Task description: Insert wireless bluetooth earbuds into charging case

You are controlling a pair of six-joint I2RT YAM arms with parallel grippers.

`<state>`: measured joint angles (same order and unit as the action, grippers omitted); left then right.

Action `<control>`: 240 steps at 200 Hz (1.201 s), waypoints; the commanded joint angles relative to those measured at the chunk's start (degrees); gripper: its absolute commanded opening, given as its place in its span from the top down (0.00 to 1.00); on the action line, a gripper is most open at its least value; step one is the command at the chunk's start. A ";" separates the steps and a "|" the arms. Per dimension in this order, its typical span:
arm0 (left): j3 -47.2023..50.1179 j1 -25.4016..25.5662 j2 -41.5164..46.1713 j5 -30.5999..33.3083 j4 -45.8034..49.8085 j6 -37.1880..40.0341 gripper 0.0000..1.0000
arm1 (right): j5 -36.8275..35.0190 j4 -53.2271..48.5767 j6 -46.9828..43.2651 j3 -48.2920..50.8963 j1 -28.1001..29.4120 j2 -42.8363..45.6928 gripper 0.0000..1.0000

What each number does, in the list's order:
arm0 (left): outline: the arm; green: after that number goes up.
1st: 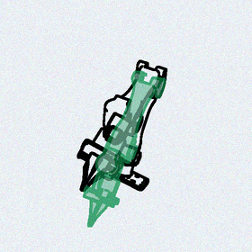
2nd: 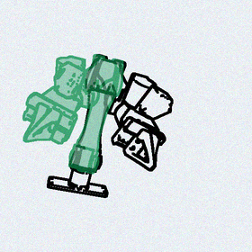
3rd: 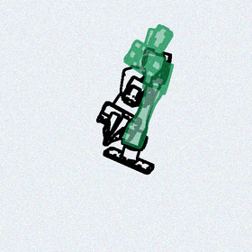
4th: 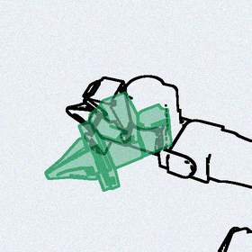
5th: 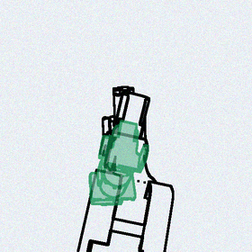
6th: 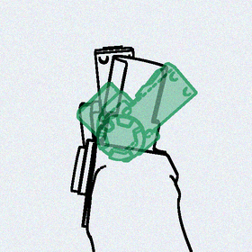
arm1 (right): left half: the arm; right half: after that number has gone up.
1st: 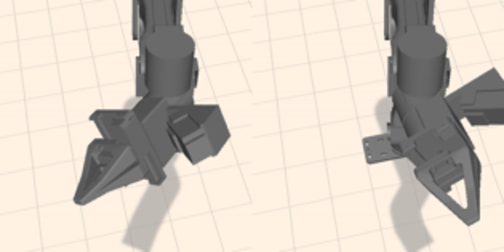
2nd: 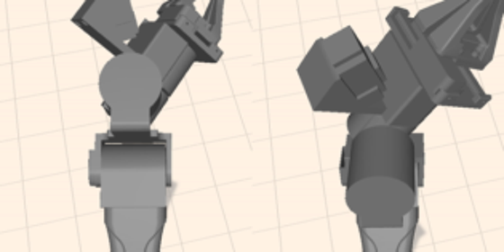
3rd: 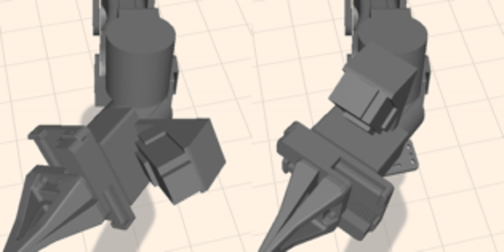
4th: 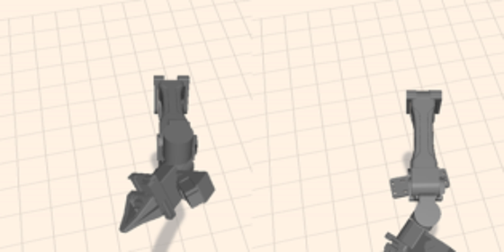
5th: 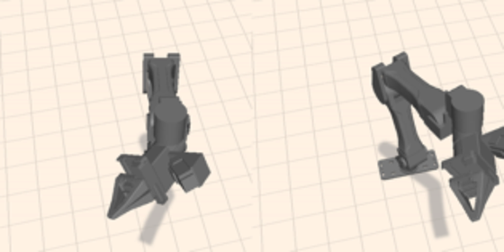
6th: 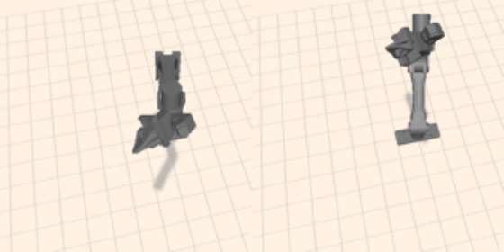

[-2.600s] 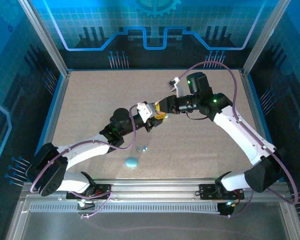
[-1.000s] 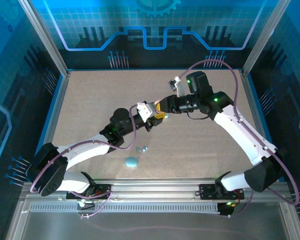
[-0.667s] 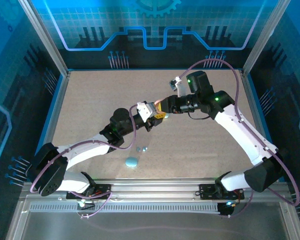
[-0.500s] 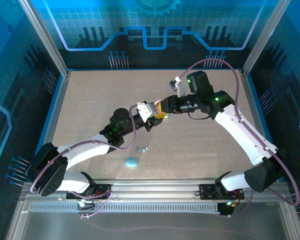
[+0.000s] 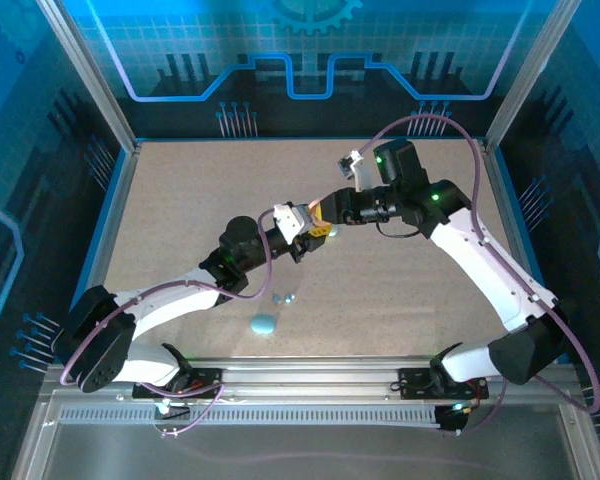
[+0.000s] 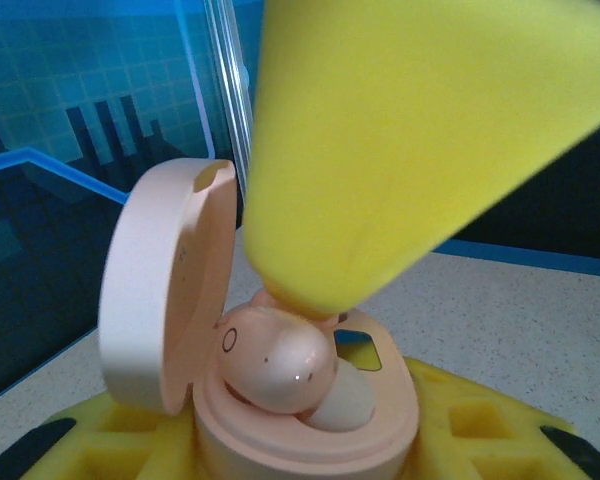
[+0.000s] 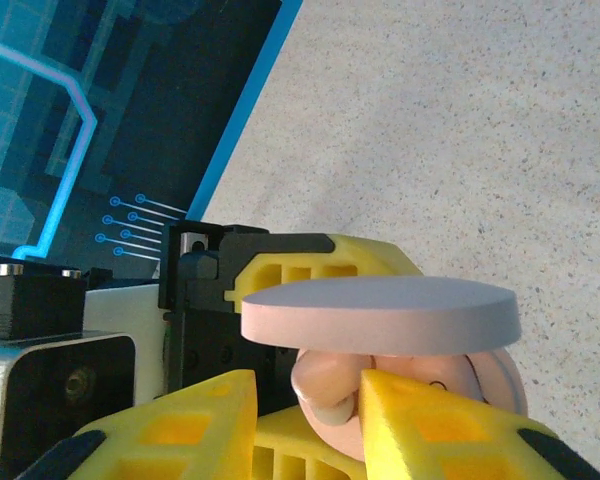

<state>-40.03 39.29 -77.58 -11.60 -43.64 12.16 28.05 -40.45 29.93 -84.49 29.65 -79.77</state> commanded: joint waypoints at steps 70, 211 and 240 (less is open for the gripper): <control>-1.59 0.43 0.92 0.49 -2.79 0.32 0.68 | -7.09 -2.97 -0.84 -4.62 2.56 -1.70 0.68; -1.42 0.45 1.29 1.13 -2.73 0.40 0.68 | -13.36 -9.26 -5.47 -7.70 5.34 -3.30 0.70; -1.30 0.40 1.20 1.31 -2.61 0.25 0.68 | -11.67 -7.38 -5.57 -7.30 5.24 -1.62 0.67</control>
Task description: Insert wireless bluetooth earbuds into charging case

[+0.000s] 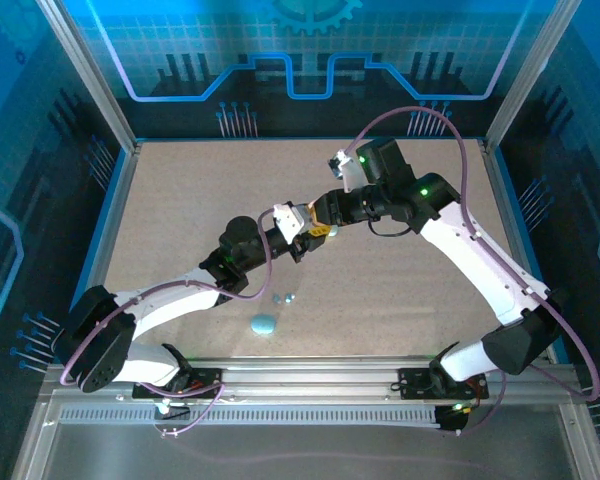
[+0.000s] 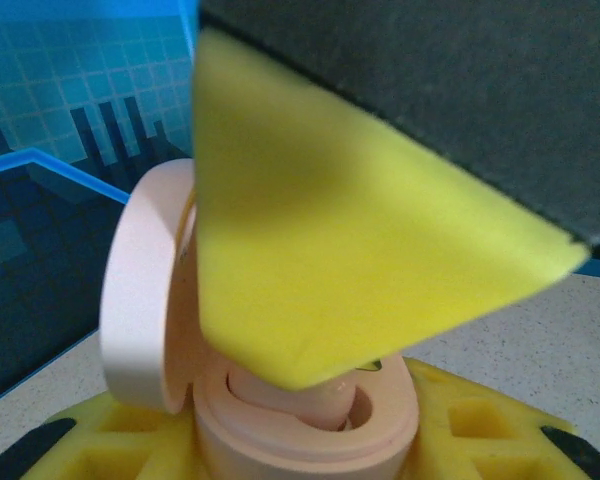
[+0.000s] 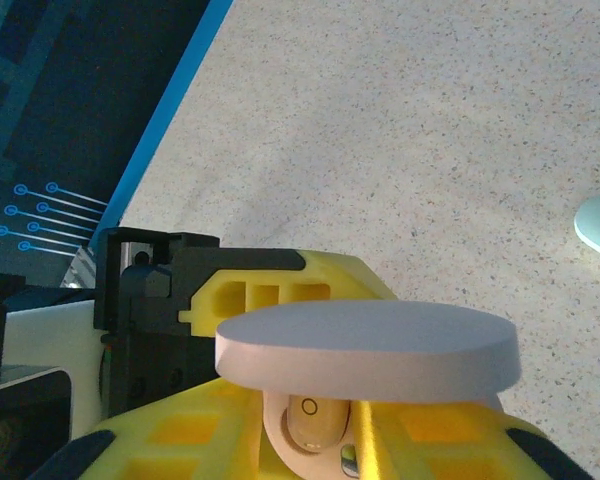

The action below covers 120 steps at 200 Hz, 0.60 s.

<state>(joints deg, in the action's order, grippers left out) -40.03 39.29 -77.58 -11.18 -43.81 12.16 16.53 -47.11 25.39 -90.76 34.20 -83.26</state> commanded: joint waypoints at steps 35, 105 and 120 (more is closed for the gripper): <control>-1.14 0.43 1.03 0.92 -2.58 -0.19 0.68 | -1.43 5.51 -1.50 3.35 0.14 8.09 0.64; -1.90 0.34 0.16 -9.35 -3.57 -1.32 0.69 | 2.17 10.29 8.02 8.25 -11.10 11.28 0.55; -2.62 0.29 -0.10 -11.73 -3.09 -2.00 0.69 | 6.40 10.27 8.87 6.52 -12.63 8.87 0.54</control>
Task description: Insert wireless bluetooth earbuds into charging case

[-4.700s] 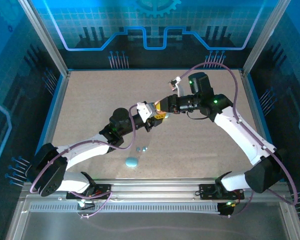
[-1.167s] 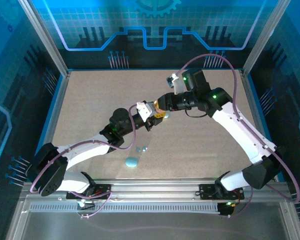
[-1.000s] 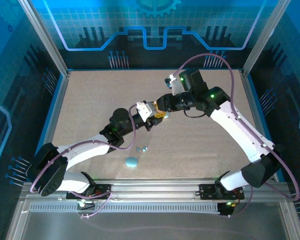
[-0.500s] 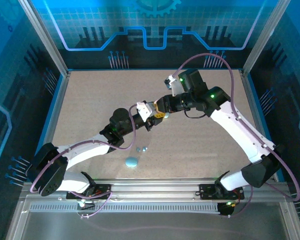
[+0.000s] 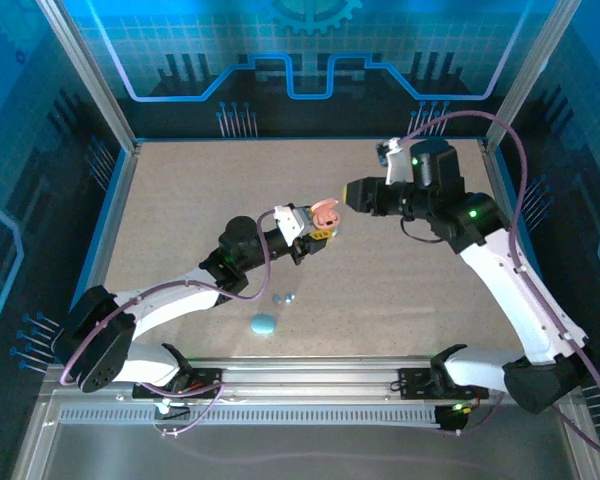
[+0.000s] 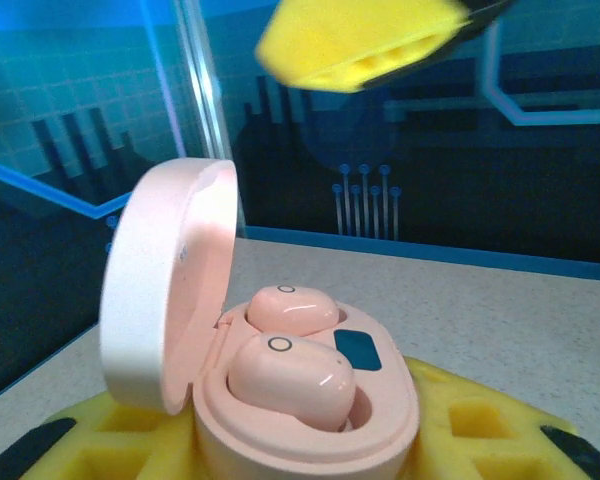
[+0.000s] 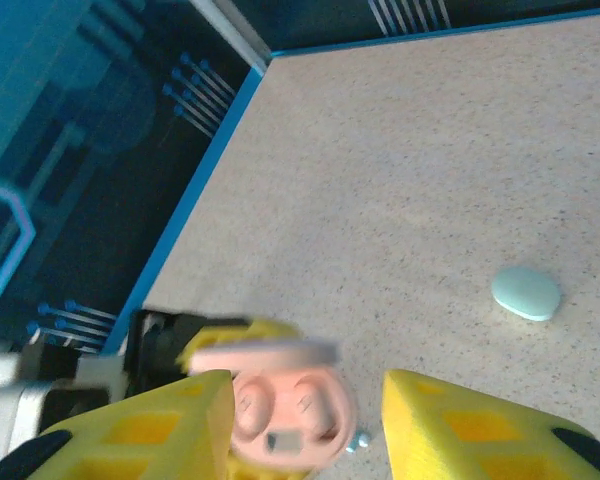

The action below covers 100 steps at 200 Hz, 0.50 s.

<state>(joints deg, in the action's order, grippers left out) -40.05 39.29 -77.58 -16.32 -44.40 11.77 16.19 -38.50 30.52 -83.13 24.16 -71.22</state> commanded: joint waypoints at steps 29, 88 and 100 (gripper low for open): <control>-3.13 0.28 -0.29 -7.50 -2.13 -2.06 0.69 | 11.14 -3.93 1.43 -6.81 -2.52 -9.45 0.52; -3.63 0.02 -0.28 -5.63 -2.24 -3.51 0.68 | 17.77 -5.56 -1.96 -5.21 -1.47 -10.83 0.51; -3.60 -0.26 -0.21 -5.72 -2.65 -4.21 0.68 | 19.37 -4.51 -1.87 -3.10 -1.79 -9.44 0.51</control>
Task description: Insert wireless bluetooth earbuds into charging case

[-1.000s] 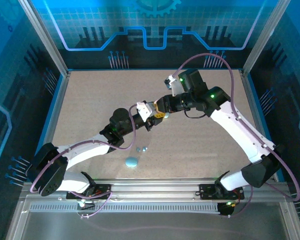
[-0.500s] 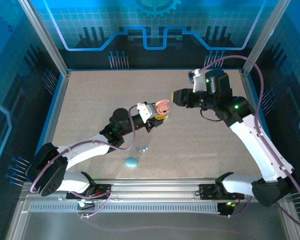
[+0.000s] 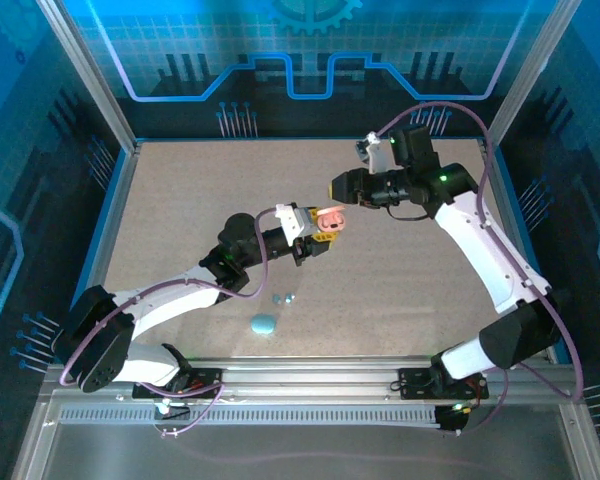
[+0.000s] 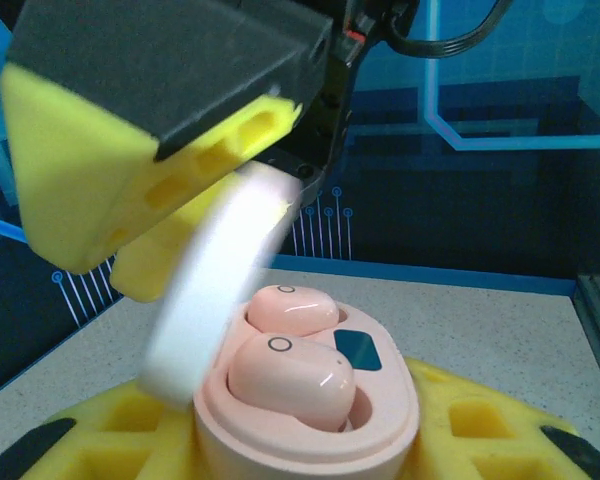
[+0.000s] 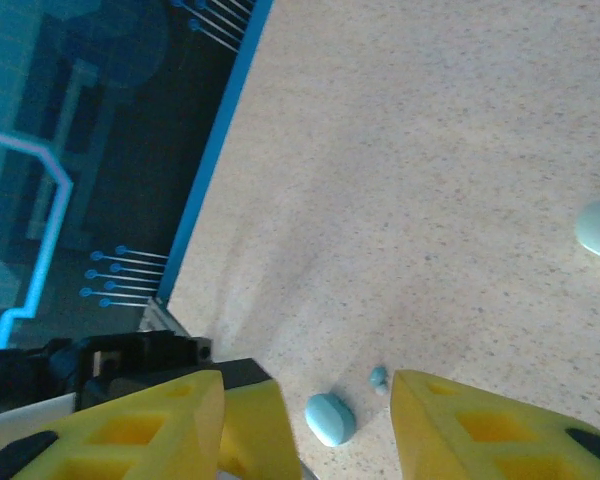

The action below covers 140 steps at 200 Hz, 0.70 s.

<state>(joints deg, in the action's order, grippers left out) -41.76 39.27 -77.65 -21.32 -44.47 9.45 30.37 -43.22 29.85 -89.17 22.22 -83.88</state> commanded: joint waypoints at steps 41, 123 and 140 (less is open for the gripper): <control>-2.05 -1.32 -0.22 -1.99 -4.24 -4.12 0.68 | 9.32 3.17 0.15 9.49 -1.84 7.48 0.49; -2.62 -2.88 -0.49 -6.49 -7.73 -9.16 0.67 | 27.83 20.57 12.60 19.99 -3.24 7.27 0.43; -2.55 -3.00 -0.44 -6.43 -7.74 -9.10 0.67 | 29.12 22.07 13.83 20.49 -3.30 6.59 0.45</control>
<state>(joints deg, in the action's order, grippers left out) -41.98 36.80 -78.02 -26.00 -47.92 1.67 53.93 -25.76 39.77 -69.73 19.31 -75.96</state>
